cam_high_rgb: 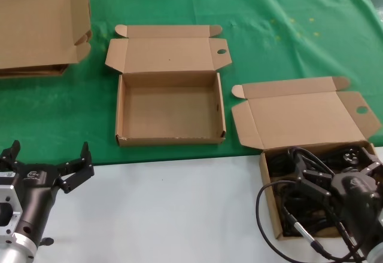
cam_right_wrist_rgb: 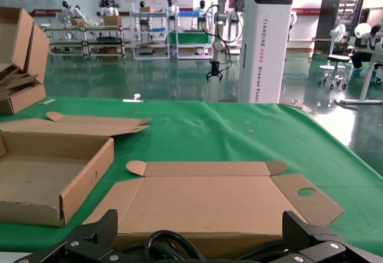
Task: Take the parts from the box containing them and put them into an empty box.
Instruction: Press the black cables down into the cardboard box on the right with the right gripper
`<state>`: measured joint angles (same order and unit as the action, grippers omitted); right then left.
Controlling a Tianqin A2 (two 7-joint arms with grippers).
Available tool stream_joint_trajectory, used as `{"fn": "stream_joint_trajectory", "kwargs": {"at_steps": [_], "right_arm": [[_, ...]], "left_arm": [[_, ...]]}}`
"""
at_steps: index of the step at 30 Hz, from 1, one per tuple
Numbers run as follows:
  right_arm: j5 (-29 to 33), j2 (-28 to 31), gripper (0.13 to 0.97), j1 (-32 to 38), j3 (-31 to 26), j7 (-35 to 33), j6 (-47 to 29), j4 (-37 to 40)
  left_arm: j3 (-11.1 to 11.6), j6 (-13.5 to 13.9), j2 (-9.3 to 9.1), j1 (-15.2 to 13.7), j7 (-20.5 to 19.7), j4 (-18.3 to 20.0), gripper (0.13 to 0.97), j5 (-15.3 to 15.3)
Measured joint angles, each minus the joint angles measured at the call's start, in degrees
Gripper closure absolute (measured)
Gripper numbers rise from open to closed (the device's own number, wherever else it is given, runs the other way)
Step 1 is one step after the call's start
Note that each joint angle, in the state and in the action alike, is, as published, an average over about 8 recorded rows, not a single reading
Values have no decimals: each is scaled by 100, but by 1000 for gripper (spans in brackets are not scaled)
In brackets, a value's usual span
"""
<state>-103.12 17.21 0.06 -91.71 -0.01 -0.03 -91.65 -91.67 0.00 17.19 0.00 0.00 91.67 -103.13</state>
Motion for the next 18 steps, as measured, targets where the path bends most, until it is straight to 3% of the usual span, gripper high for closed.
{"fn": "stream_joint_trajectory", "kwargs": {"at_steps": [18], "right_arm": [[0,0,129,0,0,0,0,0]], "left_arm": [[0,0,0,0,0,0,133,0]]}}
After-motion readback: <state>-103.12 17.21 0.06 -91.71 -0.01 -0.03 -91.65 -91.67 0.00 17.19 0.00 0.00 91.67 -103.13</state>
